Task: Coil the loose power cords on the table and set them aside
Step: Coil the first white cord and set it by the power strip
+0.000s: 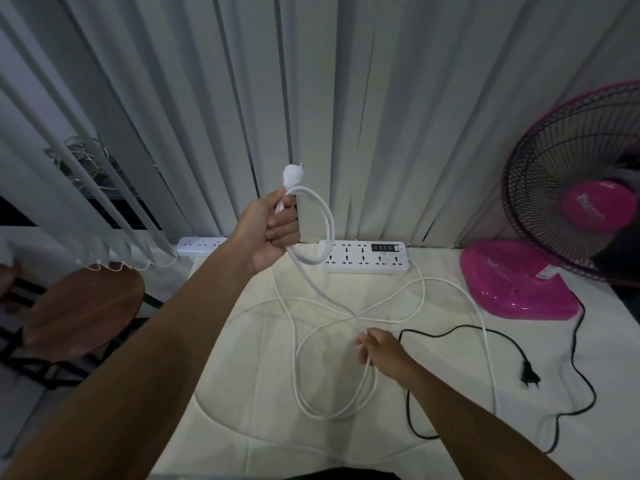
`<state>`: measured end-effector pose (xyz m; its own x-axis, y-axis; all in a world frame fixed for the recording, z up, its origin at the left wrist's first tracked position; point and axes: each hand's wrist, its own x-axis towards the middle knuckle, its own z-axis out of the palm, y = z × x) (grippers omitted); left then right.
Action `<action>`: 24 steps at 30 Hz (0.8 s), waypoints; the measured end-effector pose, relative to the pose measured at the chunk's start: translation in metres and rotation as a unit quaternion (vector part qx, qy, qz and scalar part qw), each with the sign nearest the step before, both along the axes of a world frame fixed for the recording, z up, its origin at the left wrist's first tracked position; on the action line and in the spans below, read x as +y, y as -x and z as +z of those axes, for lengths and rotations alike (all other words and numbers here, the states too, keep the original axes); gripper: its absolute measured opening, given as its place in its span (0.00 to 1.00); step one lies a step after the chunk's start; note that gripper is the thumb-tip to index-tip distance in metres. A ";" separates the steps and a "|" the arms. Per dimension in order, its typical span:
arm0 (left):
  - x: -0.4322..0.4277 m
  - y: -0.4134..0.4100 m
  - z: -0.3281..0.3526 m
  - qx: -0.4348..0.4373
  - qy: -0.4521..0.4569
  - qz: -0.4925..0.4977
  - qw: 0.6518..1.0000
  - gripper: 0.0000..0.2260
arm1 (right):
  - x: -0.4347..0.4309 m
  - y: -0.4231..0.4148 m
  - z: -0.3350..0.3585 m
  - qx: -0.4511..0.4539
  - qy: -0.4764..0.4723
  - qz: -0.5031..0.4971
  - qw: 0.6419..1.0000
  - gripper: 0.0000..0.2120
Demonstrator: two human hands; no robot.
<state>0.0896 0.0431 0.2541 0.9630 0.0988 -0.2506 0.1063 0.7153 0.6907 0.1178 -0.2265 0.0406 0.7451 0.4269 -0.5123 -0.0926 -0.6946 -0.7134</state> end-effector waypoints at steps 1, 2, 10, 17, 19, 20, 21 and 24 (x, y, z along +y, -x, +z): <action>0.000 0.001 0.000 0.005 -0.010 -0.015 1.000 0.17 | 0.002 -0.002 0.003 0.017 -0.027 -0.045 0.999 0.13; -0.001 0.002 -0.001 0.012 -0.025 -0.029 0.999 0.17 | 0.004 -0.005 0.006 0.037 -0.057 -0.098 0.993 0.14; -0.023 0.008 -0.021 0.106 -0.319 -0.057 0.940 0.17 | 0.037 -0.050 0.073 0.062 -0.250 -0.391 0.884 0.13; -0.051 0.009 -0.048 0.147 -0.221 -0.019 0.964 0.19 | 0.075 -0.034 0.150 -0.099 -0.267 -0.086 0.955 0.12; -0.052 0.007 -0.053 0.135 -0.160 0.011 0.978 0.20 | 0.083 -0.018 0.154 -0.166 -0.249 0.007 0.954 0.14; -0.051 0.006 -0.054 0.128 -0.133 0.020 0.983 0.20 | 0.085 -0.011 0.153 -0.196 -0.239 0.024 0.951 0.14; -0.050 0.006 -0.054 0.126 -0.113 0.024 0.985 0.20 | 0.086 -0.005 0.151 -0.211 -0.236 0.018 0.948 0.13; -0.047 0.006 -0.053 0.122 -0.060 0.047 0.990 0.16 | 0.082 0.006 0.135 -0.197 -0.279 -0.047 0.939 0.05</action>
<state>0.0841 -0.0042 0.2010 0.8603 0.2281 -0.4558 0.2180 0.6436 0.7336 0.1119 -0.1443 0.1754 0.8778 0.4698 0.0942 0.2122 -0.2049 -0.9555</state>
